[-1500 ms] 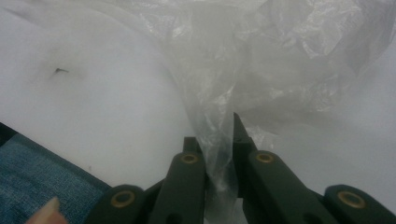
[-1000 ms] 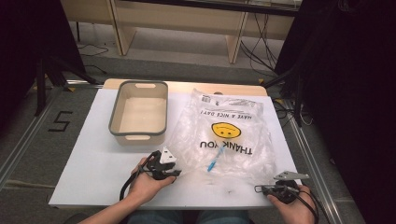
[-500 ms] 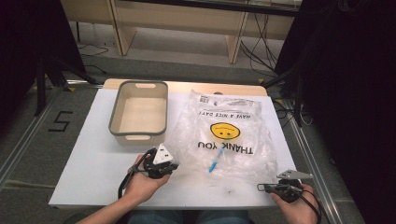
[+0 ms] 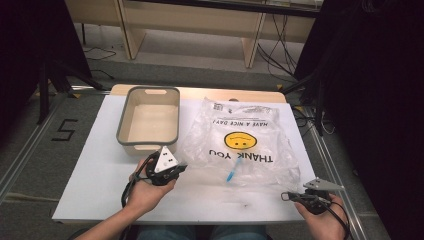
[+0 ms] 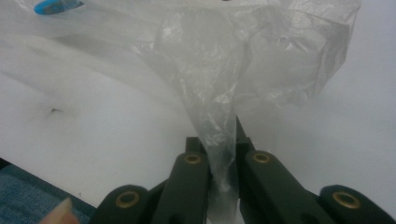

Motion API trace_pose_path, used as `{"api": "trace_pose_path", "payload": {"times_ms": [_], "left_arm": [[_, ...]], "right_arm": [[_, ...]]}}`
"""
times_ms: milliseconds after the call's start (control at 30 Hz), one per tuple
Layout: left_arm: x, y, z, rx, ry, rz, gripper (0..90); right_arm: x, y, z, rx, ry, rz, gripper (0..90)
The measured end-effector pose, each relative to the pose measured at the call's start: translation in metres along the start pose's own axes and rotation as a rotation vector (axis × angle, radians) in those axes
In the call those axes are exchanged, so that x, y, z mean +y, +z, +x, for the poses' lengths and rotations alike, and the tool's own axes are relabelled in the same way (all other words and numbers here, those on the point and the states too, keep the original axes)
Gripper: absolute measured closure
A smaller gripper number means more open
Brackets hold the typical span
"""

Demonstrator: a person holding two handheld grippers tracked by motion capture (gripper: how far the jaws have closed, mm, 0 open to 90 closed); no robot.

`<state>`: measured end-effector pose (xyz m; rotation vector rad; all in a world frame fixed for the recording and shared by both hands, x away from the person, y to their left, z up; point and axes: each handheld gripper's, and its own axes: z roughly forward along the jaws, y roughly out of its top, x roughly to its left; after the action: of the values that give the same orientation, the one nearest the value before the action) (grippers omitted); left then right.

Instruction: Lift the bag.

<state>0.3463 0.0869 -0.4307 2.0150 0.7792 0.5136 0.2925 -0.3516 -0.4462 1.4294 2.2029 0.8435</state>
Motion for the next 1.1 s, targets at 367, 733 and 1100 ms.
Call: {"api": "trace_pose_path", "payload": {"times_ms": [367,733,1100], "left_arm": [[0.007,-0.008,0.007,0.032,0.007,-0.047,89.3],[0.015,-0.015,0.011,0.048,0.012,-0.087,89.4],[0.022,-0.022,0.014,0.063,0.004,-0.124,89.3]], "right_arm": [[0.005,-0.007,-0.002,-0.022,-0.010,-0.039,90.0],[0.014,-0.017,-0.005,-0.052,-0.018,-0.106,90.0],[0.026,-0.031,-0.003,-0.098,-0.043,-0.200,90.0]]}}
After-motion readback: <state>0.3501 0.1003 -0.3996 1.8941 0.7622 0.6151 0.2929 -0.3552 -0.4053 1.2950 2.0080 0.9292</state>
